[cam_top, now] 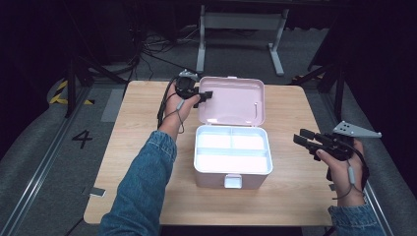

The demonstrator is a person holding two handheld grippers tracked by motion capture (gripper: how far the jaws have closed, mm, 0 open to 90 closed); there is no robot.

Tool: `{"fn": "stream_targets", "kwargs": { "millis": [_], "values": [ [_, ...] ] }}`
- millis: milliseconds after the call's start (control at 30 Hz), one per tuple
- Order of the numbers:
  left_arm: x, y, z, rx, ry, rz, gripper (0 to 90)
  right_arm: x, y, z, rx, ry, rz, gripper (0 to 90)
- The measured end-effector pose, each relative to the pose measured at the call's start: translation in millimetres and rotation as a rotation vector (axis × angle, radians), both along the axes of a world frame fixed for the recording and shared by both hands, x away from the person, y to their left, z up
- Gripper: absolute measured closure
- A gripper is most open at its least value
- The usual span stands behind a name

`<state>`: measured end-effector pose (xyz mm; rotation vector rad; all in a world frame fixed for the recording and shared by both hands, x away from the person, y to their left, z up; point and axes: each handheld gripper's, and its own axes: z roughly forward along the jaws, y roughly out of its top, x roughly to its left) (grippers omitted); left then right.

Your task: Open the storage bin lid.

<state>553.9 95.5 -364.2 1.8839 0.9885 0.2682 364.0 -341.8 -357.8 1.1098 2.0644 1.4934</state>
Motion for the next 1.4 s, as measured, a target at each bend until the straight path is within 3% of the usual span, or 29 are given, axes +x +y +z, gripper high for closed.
{"fn": "stream_targets", "kwargs": {
  "millis": [600,767,933,1000,1167,1400],
  "values": [
    [5.1,-0.6,-13.6,0.054,0.057,0.013,47.3,1.5,1.4,-2.6,-0.001,0.024,0.012,58.4],
    [4.7,-0.6,-16.2,0.042,0.074,0.023,46.9,1.7,1.6,-2.8,0.0,0.027,0.014,58.4],
    [3.5,-1.5,-18.6,0.101,0.127,0.033,46.5,2.0,1.7,-3.2,0.001,0.034,0.018,58.0],
    [2.2,-1.6,-19.1,0.096,0.143,0.043,43.3,2.3,1.9,-3.8,-0.002,0.036,0.021,57.8],
    [-1.5,2.5,-17.2,0.066,0.122,0.047,37.2,2.7,2.3,-4.5,0.0,0.046,0.023,57.3],
    [-16.9,4.1,0.1,0.05,0.053,0.007,32.9,3.6,4.2,-5.8,-0.005,0.055,0.026,56.8]
  ]
}}
